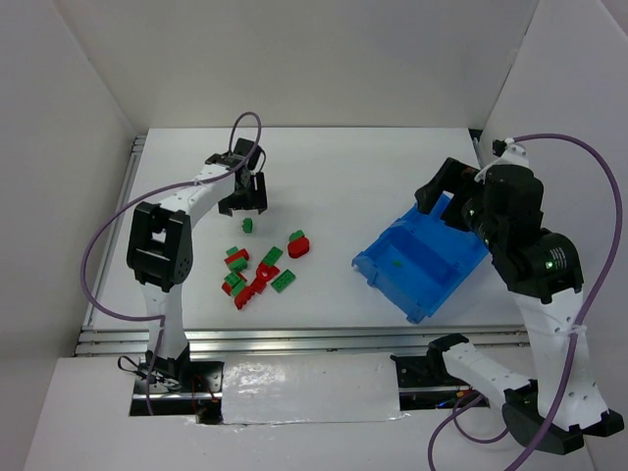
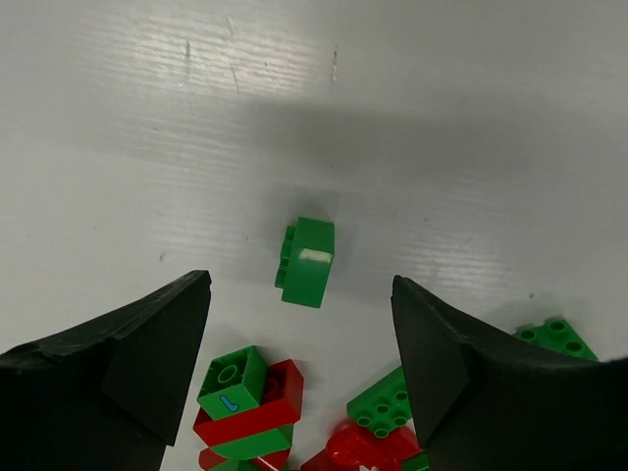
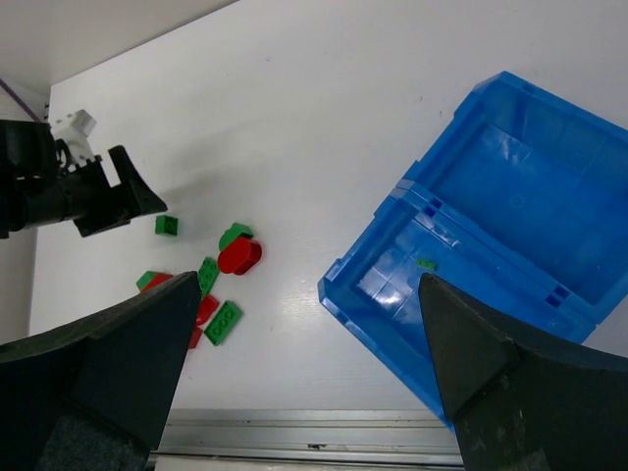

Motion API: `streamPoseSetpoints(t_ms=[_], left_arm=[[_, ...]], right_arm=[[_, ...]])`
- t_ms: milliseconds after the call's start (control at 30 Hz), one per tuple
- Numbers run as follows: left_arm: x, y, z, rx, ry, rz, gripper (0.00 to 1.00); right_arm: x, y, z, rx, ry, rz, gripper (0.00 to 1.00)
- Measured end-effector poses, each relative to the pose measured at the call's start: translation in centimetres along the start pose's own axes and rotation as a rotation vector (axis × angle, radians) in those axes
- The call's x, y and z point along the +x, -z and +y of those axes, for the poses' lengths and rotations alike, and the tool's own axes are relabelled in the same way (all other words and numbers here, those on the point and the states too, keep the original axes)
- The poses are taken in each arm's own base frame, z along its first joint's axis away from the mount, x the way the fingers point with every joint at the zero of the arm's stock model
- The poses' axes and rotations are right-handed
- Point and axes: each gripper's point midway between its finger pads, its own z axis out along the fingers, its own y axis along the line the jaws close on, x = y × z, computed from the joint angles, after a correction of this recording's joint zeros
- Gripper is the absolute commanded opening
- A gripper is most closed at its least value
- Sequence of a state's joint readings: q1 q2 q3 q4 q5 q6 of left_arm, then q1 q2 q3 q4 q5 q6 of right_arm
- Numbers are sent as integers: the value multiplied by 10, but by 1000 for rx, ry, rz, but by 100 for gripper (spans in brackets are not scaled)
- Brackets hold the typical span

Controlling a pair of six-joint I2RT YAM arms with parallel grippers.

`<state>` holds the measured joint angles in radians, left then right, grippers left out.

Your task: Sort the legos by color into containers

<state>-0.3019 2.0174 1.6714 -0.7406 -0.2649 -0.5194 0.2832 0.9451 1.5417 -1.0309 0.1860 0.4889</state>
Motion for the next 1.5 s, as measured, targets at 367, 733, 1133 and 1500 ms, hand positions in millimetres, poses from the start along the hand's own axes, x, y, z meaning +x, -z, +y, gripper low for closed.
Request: streamPoseSetpoints(t_ms=[367, 733, 1133, 1500], left_arm=[[37, -23, -3, 39, -57, 90, 65], [28, -44, -10, 47, -90, 87, 7], [-25, 69, -98, 328, -144, -102, 0], [106, 273, -330, 981, -560, -234, 7]], right_arm=[[3, -4, 7, -34, -2, 17, 99], [7, -6, 13, -57, -16, 40, 100], [-4, 4, -4, 28, -70, -26, 100], [-76, 84, -12, 36, -190, -322, 100]])
